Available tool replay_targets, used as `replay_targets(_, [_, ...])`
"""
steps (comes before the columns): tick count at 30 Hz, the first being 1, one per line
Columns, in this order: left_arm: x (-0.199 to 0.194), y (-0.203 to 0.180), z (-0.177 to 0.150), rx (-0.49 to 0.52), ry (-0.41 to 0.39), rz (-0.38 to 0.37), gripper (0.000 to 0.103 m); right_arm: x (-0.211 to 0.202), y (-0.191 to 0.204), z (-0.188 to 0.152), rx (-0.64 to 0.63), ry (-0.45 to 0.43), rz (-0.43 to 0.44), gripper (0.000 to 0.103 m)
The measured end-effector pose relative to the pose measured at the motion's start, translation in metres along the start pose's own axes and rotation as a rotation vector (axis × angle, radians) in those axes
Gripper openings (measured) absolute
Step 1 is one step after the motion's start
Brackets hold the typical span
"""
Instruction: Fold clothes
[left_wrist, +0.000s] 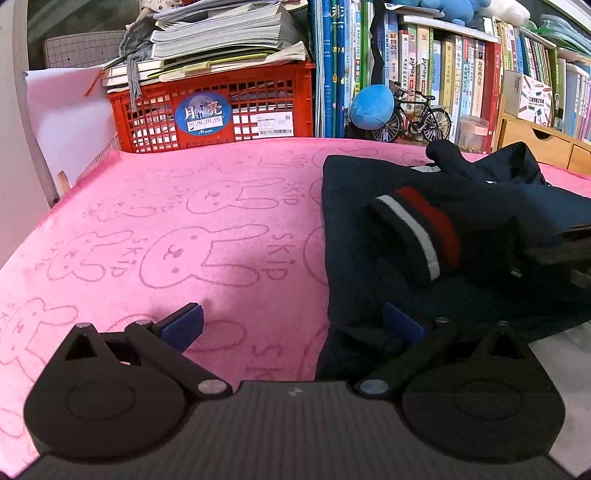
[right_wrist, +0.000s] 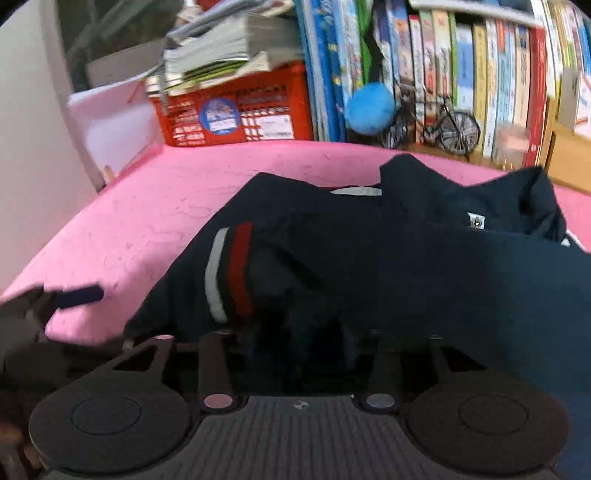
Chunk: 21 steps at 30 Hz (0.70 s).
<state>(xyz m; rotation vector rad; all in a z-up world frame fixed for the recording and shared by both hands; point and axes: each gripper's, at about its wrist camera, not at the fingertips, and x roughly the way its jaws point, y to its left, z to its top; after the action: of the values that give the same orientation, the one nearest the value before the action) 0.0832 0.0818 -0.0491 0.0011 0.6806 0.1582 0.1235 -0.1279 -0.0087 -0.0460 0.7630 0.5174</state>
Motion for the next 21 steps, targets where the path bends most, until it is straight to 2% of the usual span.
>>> replay_targets(2, [0.000,-0.001,0.000,0.003,-0.001,0.005,0.103,-0.019,-0.002,-0.008,-0.011,-0.046,0.009,0.073])
replay_targets(4, [0.000,-0.003,0.000,0.008,-0.003,0.009,0.103,-0.037,-0.016,-0.008,-0.015,-0.101,-0.004,0.074])
replay_targets(6, [-0.001,-0.004,0.000,0.013,-0.005,0.015,0.103,-0.048,-0.028,-0.002,-0.026,-0.145,-0.075,0.075])
replay_targets(10, [-0.001,-0.005,0.001,0.023,-0.008,0.021,0.103,-0.039,-0.007,0.004,-0.147,-0.182,-0.126,0.075])
replay_targets(11, [-0.001,-0.005,0.001,0.020,-0.007,0.020,0.103,-0.025,0.002,0.007,-0.180,-0.165,-0.154,0.067])
replay_targets(12, [-0.001,-0.005,0.001,0.017,-0.006,0.017,0.103,-0.010,0.010,0.011,-0.212,-0.149,-0.181,0.027])
replay_targets(13, [0.000,-0.004,0.001,0.011,-0.004,0.014,0.103,0.007,0.015,0.016,-0.202,-0.108,-0.179,0.008])
replay_targets(14, [0.000,-0.003,0.001,0.006,-0.002,0.012,0.103,0.024,0.014,0.023,-0.145,-0.059,-0.147,0.009])
replay_targets(16, [0.000,-0.002,0.001,0.005,-0.002,0.015,0.103,0.044,0.010,0.035,-0.071,-0.034,-0.093,0.010])
replay_targets(19, [-0.001,-0.004,0.001,0.008,-0.003,0.020,0.103,0.043,-0.003,0.046,0.016,-0.028,0.059,0.016])
replay_targets(20, [-0.001,-0.004,0.001,0.007,-0.003,0.020,0.103,0.037,-0.012,0.045,0.055,-0.039,0.104,0.019])
replay_targets(21, [-0.001,-0.004,0.001,0.007,-0.002,0.019,0.103,0.028,-0.020,0.043,0.077,-0.059,0.134,0.031])
